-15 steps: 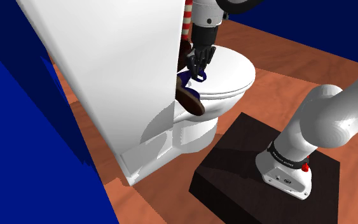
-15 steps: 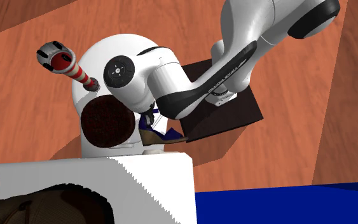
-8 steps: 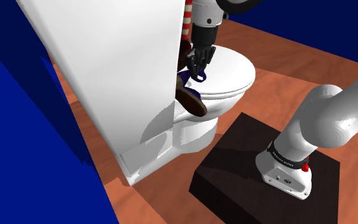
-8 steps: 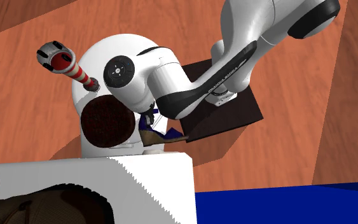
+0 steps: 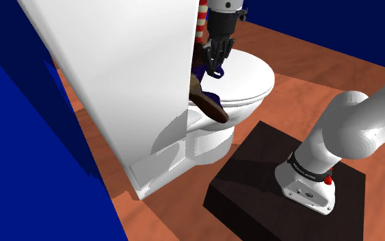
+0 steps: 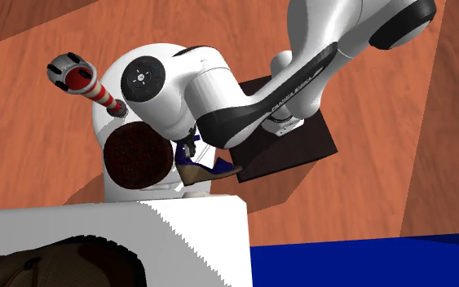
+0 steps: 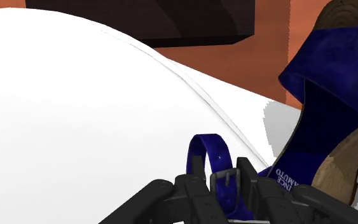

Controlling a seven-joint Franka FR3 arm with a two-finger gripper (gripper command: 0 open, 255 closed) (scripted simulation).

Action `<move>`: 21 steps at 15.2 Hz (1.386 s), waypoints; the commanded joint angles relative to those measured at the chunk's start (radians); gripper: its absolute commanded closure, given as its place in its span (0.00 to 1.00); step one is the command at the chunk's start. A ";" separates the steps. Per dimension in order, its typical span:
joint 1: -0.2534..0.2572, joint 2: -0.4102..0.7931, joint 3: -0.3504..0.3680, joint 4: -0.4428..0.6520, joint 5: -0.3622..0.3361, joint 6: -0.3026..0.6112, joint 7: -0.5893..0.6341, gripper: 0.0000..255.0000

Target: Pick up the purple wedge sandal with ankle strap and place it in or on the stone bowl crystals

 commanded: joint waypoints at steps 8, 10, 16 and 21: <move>-0.003 0.007 -0.006 0.129 -0.005 -0.122 0.003 1.00; -0.004 0.011 -0.007 0.160 -0.007 -0.148 0.003 1.00; -0.007 0.029 -0.010 0.256 -0.011 -0.227 0.006 1.00; -0.009 0.050 -0.011 0.343 -0.015 -0.293 0.009 1.00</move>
